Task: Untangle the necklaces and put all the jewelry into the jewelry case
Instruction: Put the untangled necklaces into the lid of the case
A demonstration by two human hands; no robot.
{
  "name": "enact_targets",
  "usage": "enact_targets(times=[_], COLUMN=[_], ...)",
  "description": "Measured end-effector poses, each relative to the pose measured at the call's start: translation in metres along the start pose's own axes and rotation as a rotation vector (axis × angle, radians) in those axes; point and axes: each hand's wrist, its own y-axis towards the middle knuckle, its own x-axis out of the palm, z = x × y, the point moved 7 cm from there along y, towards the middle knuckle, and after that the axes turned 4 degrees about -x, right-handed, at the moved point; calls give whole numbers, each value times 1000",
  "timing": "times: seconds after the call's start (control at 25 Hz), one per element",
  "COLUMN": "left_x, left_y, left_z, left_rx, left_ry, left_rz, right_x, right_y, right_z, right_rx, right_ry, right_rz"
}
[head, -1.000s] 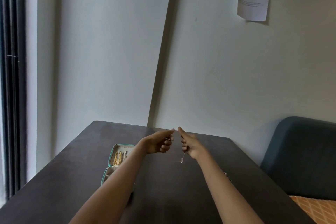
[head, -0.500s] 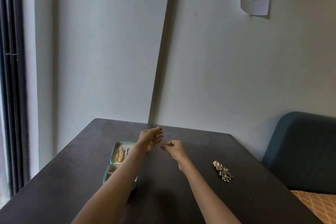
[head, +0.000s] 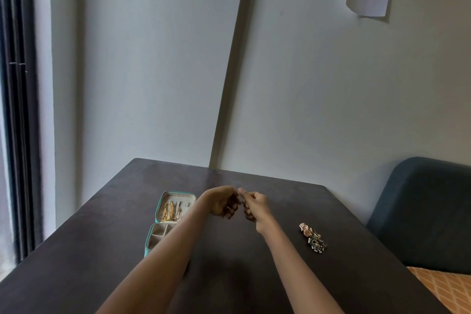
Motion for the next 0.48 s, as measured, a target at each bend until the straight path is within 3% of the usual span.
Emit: enact_targets(times=[0.16,0.28,0.48], left_x=[10,5,-2], left_y=[3,8,14], left_z=[-6,-5,-6], left_rx=[-38,40,248], left_ry=[38,-329,-863], left_rz=[-52,-102,-176], right_x=[3,5,4], right_y=[8,11,14], right_z=[9,14,20], right_rx=[100,131,52], right_ry=[317,419,308], right_rz=[20,1,1])
